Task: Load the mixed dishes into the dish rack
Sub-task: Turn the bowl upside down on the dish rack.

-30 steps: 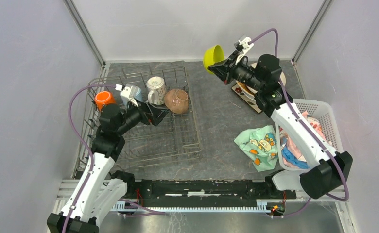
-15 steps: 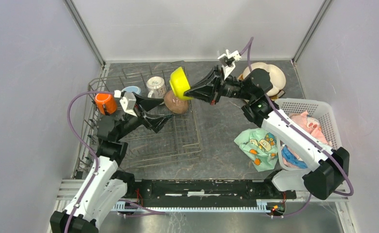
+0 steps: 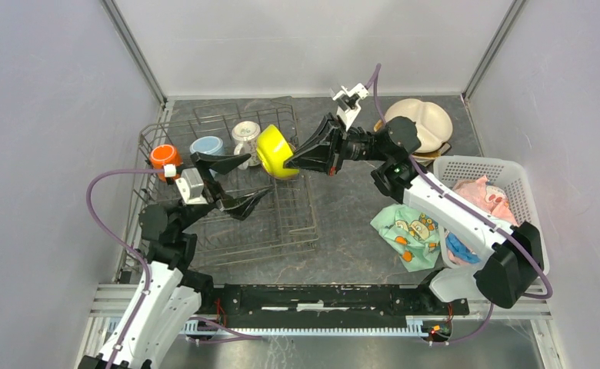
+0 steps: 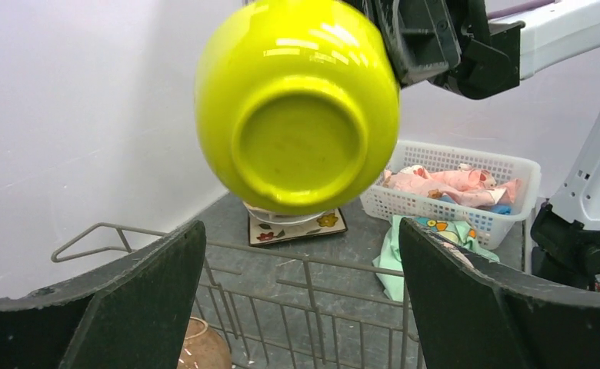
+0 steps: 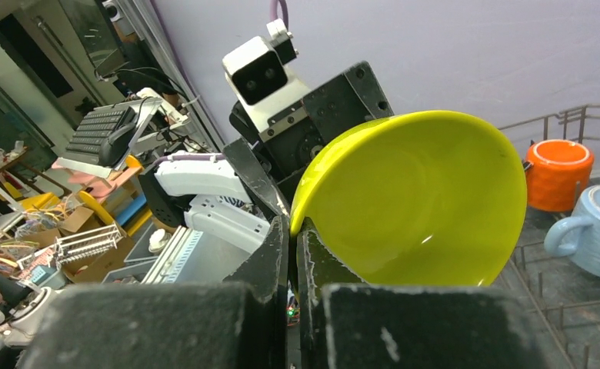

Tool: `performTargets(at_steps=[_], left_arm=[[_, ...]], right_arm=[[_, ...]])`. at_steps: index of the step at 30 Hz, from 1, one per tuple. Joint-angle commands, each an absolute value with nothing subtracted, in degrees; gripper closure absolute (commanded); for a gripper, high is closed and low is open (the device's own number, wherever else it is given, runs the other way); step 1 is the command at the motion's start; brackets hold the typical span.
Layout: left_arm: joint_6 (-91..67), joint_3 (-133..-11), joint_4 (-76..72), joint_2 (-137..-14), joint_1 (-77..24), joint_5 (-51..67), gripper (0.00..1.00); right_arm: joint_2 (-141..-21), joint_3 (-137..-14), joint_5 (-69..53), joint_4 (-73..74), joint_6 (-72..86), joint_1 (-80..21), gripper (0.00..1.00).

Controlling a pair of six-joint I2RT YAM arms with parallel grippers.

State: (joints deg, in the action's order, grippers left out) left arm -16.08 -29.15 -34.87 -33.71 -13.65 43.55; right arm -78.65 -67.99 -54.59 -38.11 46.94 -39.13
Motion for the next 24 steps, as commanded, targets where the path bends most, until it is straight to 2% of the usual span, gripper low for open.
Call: performTargets(at_steps=[1,13,19,24], left_arm=[[-10.6,-29.9,-35.6,-33.9,-13.9,43.1,0.0],[-9.9,-31.5,-34.1,-36.0,-14.0,42.5,0.0],[-17.3,-29.9,-29.4,-32.0,-14.0,35.6,0.02],[-28.6,-30.5,-17.8,-26.9,-14.0,21.9,0.0]], right_arm=[[-76.9,-66.1,-51.0,-40.5,46.2,-40.2,1.0],[-79.8,-67.1,-50.3,-38.9,47.6,-42.3,1.0],[-80.4,-69.8,-49.2,-34.2,44.9,-42.3,1.0],[-81.8,-73.4,-48.1,-35.2,47.2,-42.1,1.0]])
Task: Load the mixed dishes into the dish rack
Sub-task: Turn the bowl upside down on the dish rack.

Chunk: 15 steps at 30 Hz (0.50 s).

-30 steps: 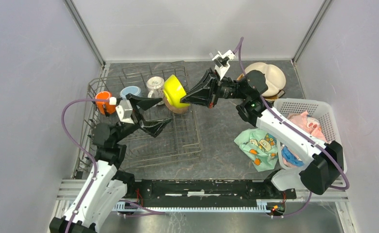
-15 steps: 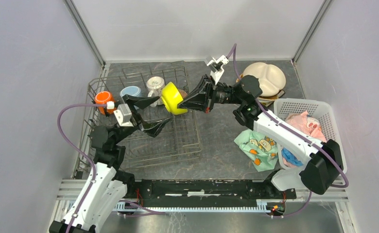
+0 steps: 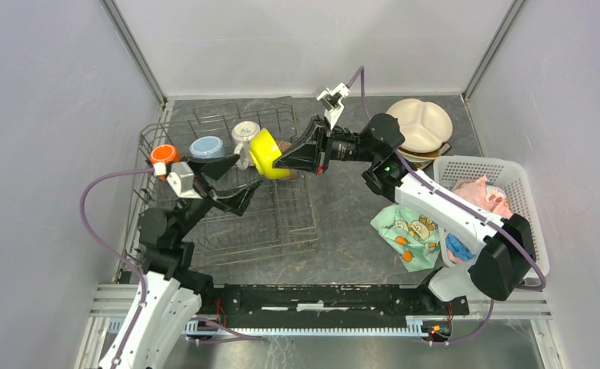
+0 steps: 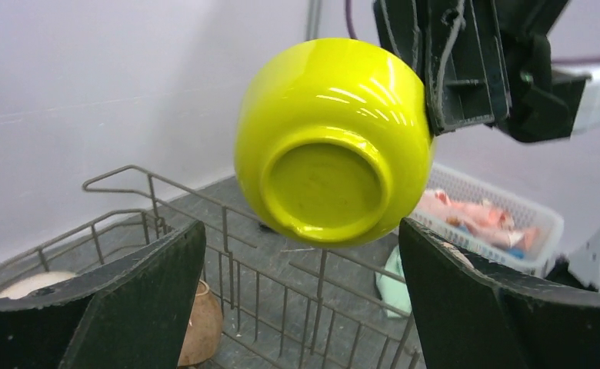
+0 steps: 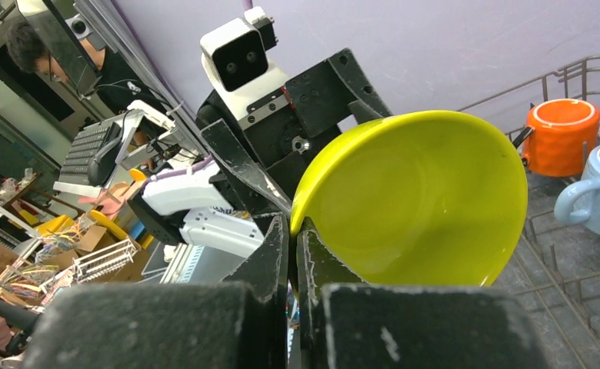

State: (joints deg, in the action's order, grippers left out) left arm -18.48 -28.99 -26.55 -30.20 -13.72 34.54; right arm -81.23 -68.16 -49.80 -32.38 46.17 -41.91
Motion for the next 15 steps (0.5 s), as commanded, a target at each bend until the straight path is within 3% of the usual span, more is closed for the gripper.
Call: performTargets(at_steps=[1,5,10,15], left_arm=[[-30.1,-31.8,-13.7,-27.2,-14.0,19.3,0.0],[-31.0,-33.1,-12.0,-27.3,-14.0,20.5,0.0],[-24.7,-32.6,-19.8,-25.5,-14.0,32.7,0.01],[-1.5,-33.5,-12.8,-26.1,-14.0,38.8,0.05]], right_arm=[[-82.3,-74.1,-48.1,-36.2,48.4,-42.1,1.0],[-84.7,-76.9,-53.6,-41.8,52.4,-41.7,1.0],[-85.3,-79.5,-61.1,-23.5,42.0,-36.8,1.0],[-81.4,-80.1,-60.0,-11.9,38.1,-33.2,1.0]])
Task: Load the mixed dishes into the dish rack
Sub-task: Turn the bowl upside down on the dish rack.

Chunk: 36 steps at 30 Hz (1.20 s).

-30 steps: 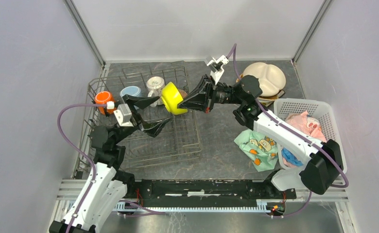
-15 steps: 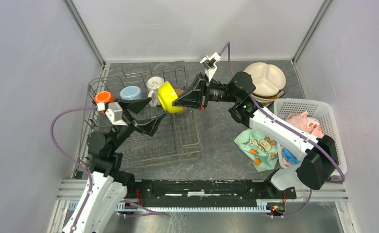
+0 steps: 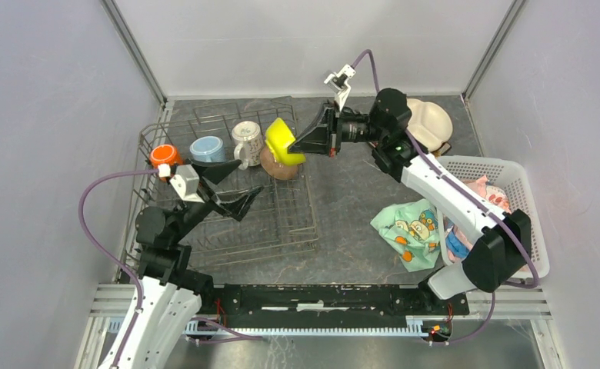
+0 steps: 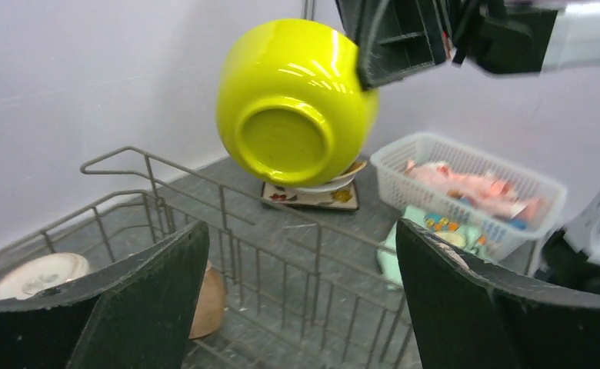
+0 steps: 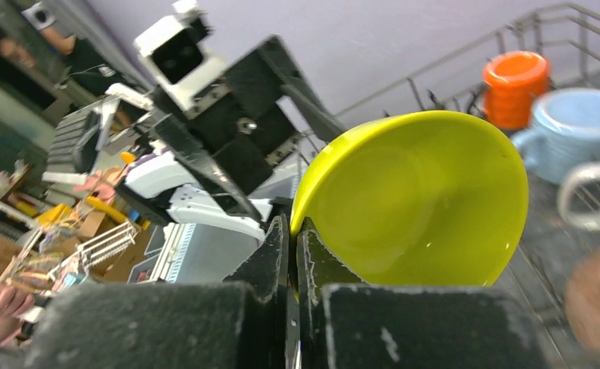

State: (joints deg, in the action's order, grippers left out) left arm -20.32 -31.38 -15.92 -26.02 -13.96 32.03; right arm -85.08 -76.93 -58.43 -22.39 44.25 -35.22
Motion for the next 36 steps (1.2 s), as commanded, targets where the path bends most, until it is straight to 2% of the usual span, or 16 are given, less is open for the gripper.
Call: performTargets(at_steps=[1,4,8,11,16,21,24,36], left_arm=[[3.9,-34.1,-11.2,-26.4,-14.0,39.7,0.04],[13.5,-37.0,-7.1,-28.4,-14.3,44.8,0.02],[26.6,-41.9,0.9,-32.9,-15.5,54.6,0.01],[37.3,-45.5,8.6,-35.1,-16.6,54.1,0.01],[44.7,-50.8,12.3,-38.6,-16.9,56.0,0.0],[54.5,-59.7,24.1,-44.2,-17.2,58.0,0.0],[56.6,-62.8,28.9,-46.7,-17.3,60.2,0.0],[58.1,-65.4,33.2,-53.5,-17.4,65.7,0.0]], right_arm=[[-81.5,-81.5,-61.9,-8.5,35.9,-33.1,1.0],[-81.4,-82.7,-67.9,-4.3,32.9,-33.0,1.0],[-80.3,-80.6,-69.9,-3.4,31.8,-32.9,1.0],[-80.2,-80.3,-69.4,-0.2,29.8,-32.9,1.0],[-80.0,-80.2,-68.2,3.4,27.2,-34.6,1.0],[-81.0,-81.7,-67.3,6.7,24.9,-37.0,1.0],[-81.4,-82.5,-67.4,8.6,23.2,-38.4,1.0],[-81.9,-81.2,-66.2,5.5,24.4,-40.5,1.0]])
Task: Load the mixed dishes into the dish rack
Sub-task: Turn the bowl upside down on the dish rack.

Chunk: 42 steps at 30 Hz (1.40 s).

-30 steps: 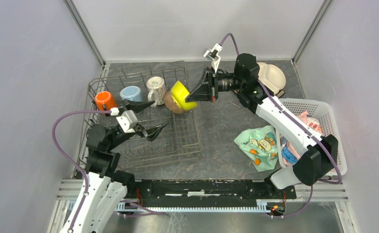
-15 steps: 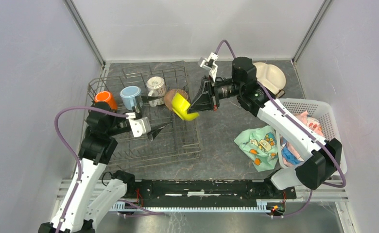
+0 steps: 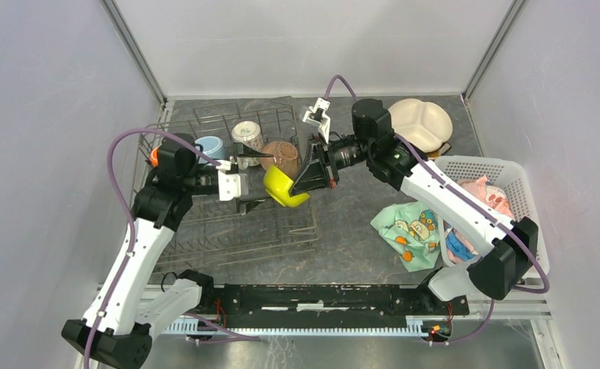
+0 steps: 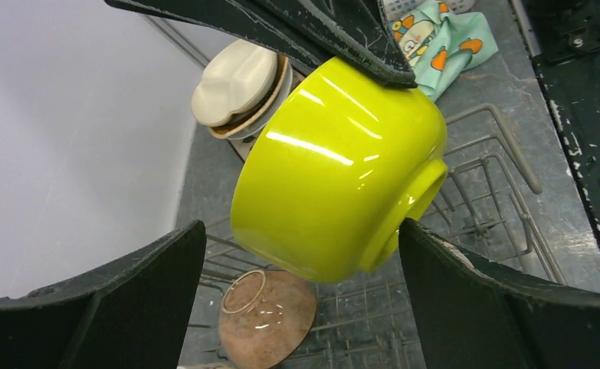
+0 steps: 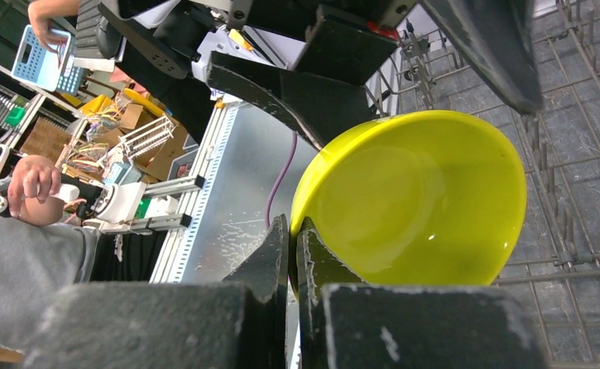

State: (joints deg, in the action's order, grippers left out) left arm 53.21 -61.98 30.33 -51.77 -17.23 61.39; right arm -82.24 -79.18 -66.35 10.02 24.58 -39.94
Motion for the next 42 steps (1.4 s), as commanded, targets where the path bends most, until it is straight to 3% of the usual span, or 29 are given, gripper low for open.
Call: performTargets(at_steps=[1,17,18,20,27,32,42], left_arm=[[58.3,-65.8,33.2,-53.7,-17.4,66.1,0.0],[57.9,-64.9,36.0,-55.3,-17.6,75.8,0.01],[57.7,-64.6,36.0,-55.4,-17.6,75.6,0.03],[58.8,-64.9,37.4,-55.4,-17.6,74.9,0.17],[60.2,-66.1,41.3,-55.5,-17.8,71.0,0.25],[58.2,-67.0,41.4,-56.8,-17.9,71.5,0.46],[52.8,-67.9,38.8,-56.5,-17.9,68.5,0.74]], right_arm=[[-82.2,-81.5,-66.8,5.6,24.5,-40.5,1.0],[-85.7,-84.5,-72.2,3.2,21.9,-40.8,1.0],[-85.5,-84.2,-72.1,2.0,22.4,-40.9,1.0],[-85.3,-83.9,-72.1,0.6,22.8,-40.9,1.0],[-86.2,-83.5,-72.6,0.4,21.2,-40.9,1.0],[-87.3,-83.9,-73.1,0.4,20.0,-40.8,1.0],[-92.0,-85.8,-73.1,-2.5,20.7,-40.5,0.9]])
